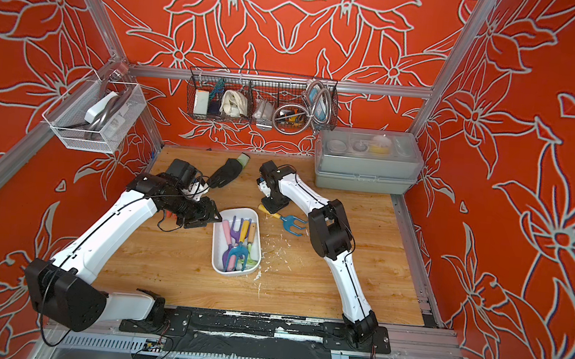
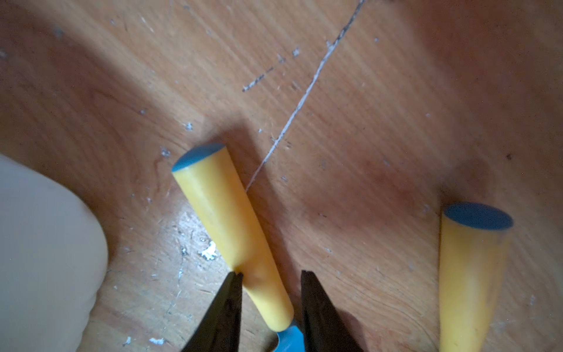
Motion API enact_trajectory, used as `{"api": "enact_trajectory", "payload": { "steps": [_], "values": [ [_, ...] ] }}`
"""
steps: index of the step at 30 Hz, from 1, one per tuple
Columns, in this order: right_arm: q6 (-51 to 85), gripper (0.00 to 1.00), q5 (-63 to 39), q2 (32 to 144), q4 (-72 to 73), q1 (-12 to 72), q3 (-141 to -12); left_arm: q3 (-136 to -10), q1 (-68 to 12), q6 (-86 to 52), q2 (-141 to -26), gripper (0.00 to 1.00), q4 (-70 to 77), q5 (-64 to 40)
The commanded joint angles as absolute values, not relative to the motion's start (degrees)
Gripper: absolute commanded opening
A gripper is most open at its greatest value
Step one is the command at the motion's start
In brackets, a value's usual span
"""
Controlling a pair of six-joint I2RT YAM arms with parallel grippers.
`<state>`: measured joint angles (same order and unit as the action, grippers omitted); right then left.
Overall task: Put the rake into the storage box
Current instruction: Pick up the rake at the center of the board.
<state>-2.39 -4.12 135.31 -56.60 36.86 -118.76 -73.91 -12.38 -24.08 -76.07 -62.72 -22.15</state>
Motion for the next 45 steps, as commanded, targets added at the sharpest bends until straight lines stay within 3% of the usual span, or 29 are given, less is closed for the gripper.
{"api": "enact_trajectory", "payload": {
  "steps": [1,10,23,34,45],
  "values": [
    [-2.4,0.34,-6.0,136.3,-57.2,37.4,-116.8,-74.5,-12.3,-23.5,-76.6,0.59,-63.6,-22.2],
    [0.1,0.30,-5.0,136.8,-56.2,37.9,-114.7,-74.2,-12.5,-23.7,-76.2,0.59,-63.7,-21.9],
    [7.8,0.01,-0.4,131.1,-60.5,37.8,-119.3,-71.8,-12.5,-27.2,-70.6,0.59,-62.0,-21.6],
    [16.3,0.00,2.4,113.9,-66.7,38.8,-112.7,-66.1,-12.5,-33.1,-61.5,0.59,-61.0,-21.9],
    [32.7,0.00,-4.9,101.7,-61.6,48.3,-102.7,-59.6,-12.5,-38.2,-52.7,0.59,-59.9,-22.7]
  ]
}}
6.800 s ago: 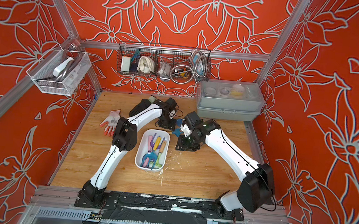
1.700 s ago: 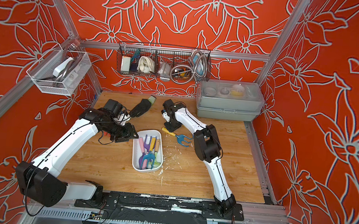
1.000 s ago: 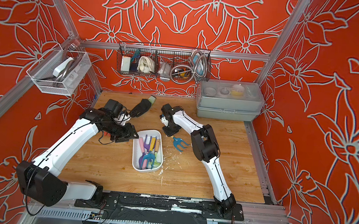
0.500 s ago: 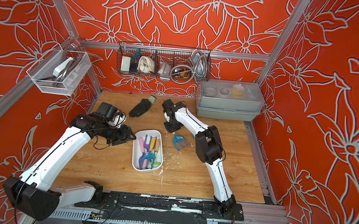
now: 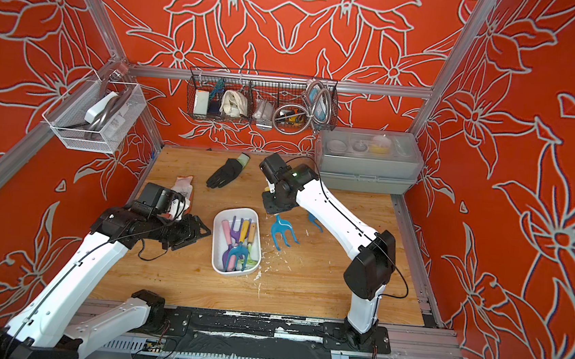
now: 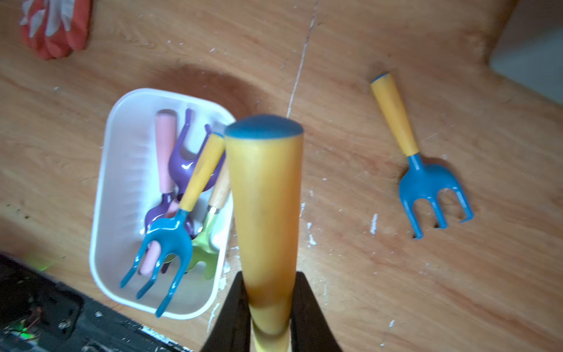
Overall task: Put the rake into the storage box
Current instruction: Pick up the rake at the center of the board, then place the rake in the storage box.
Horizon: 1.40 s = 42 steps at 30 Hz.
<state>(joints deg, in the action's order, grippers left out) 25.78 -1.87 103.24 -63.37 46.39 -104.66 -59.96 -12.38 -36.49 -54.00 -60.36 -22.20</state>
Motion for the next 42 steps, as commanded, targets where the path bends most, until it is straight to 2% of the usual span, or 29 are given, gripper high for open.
{"api": "enact_trajectory", "payload": {
  "steps": [1,10,26,28,32,37,42],
  "values": [
    [34.4,0.00,-6.3,101.3,-59.8,49.0,-101.9,-59.6,-12.5,-38.2,-52.2,0.59,-60.4,-22.8],
    [46.0,0.00,-10.8,102.4,-49.5,53.7,-98.3,-58.4,-12.5,-39.1,-46.7,0.60,-64.3,-21.3],
    [50.8,0.02,-14.3,113.1,-46.3,56.3,-104.9,-58.4,-12.5,-39.6,-44.6,0.60,-66.0,-20.4],
    [50.4,0.07,-14.1,114.7,-47.4,56.4,-107.1,-58.4,-12.5,-39.5,-44.8,0.60,-65.8,-20.4],
    [49.7,0.26,-12.2,117.2,-49.7,56.3,-110.5,-58.5,-12.5,-39.3,-45.1,0.60,-65.8,-20.3],
    [48.4,0.40,-11.6,117.9,-50.5,55.3,-112.5,-58.8,-12.5,-38.7,-45.6,0.61,-65.8,-20.3],
    [45.5,0.39,-9.9,114.7,-50.0,53.8,-111.4,-59.4,-12.5,-37.9,-46.9,0.61,-65.6,-20.2]
  ]
}}
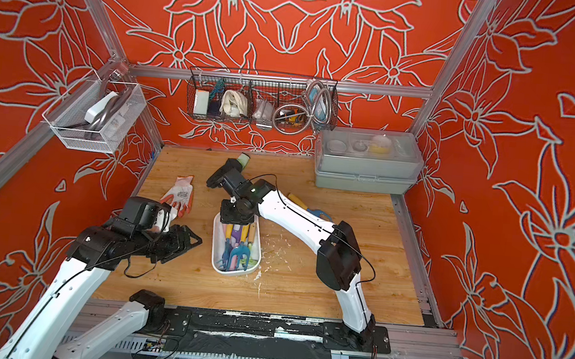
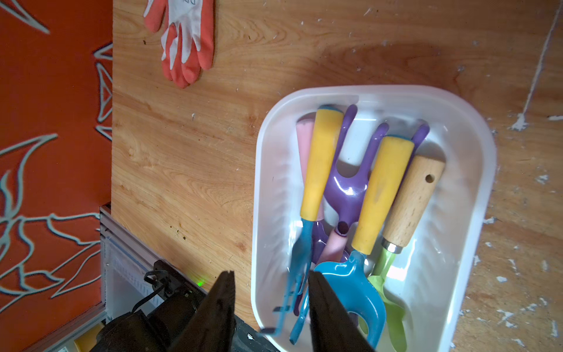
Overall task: Put the rake into the storage box
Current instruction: Place the rake in the storage box, then pick up the rake at the center of the board.
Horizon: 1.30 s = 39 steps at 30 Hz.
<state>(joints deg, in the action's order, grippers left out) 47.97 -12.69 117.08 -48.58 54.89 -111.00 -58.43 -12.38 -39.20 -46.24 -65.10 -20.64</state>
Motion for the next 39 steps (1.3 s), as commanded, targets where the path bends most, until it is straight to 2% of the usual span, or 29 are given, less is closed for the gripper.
{"api": "enact_trajectory", "payload": {
  "steps": [1,10,14,19,27,33,39],
  "values": [
    [44.3,0.38,-8.8,113.6,-50.0,53.5,-111.0,-59.5,-12.4,-37.7,-47.3,0.62,-65.4,-20.3],
    [30.8,0.35,5.0,103.7,-51.0,51.2,-107.6,-61.0,-12.5,-36.5,-51.8,0.62,-61.8,-21.3],
    [27.2,0.35,6.0,101.2,-51.7,47.9,-103.8,-62.0,-12.4,-35.5,-54.7,0.61,-60.3,-21.9],
    [25.3,0.34,2.7,98.2,-52.0,42.0,-98.0,-62.8,-12.4,-34.6,-58.8,0.61,-57.7,-22.6],
    [18.5,0.40,3.5,98.6,-53.5,36.6,-93.7,-63.9,-12.4,-33.4,-64.8,0.61,-53.6,-24.5],
    [11.9,0.51,8.0,100.9,-53.0,35.2,-91.7,-66.1,-12.1,-32.0,-69.5,0.62,-51.7,-25.7],
    [8.0,0.53,8.5,105.5,-51.9,33.2,-92.8,-67.0,-10.8,-30.7,-73.3,0.61,-50.2,-27.5]
  ]
}}
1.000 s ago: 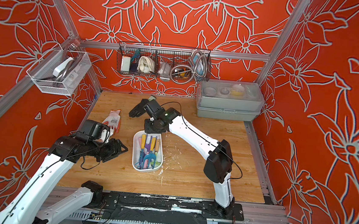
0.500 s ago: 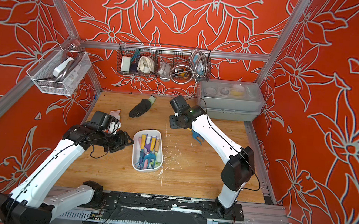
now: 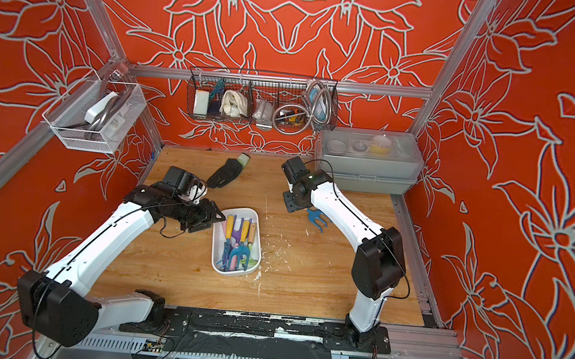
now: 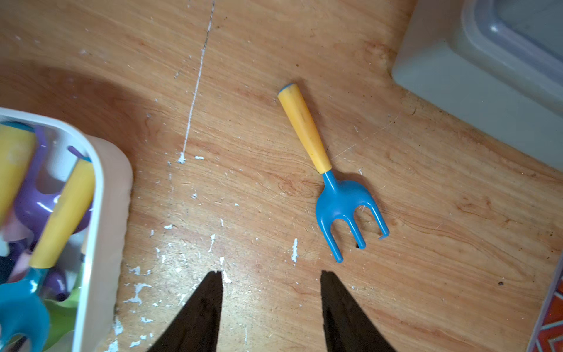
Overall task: Put the rake into the storage box
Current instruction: Pick up the rake at the center of the board.
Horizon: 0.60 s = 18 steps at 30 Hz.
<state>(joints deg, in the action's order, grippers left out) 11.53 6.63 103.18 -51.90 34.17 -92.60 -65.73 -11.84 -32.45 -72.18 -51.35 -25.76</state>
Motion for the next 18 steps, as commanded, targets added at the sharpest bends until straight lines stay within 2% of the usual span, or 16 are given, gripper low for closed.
{"api": "enact_trajectory", "payload": {
  "steps": [1,18],
  "values": [
    [7.4,0.53,8.4,106.4,-51.6,32.9,-93.1,-67.2,-10.4,-30.4,-74.0,0.61,-50.1,-27.8],
    [4.7,0.53,7.4,124.7,-53.0,27.6,-107.5,-70.5,-6.6,-26.6,-81.1,0.60,-51.9,-30.1]
  ]
}}
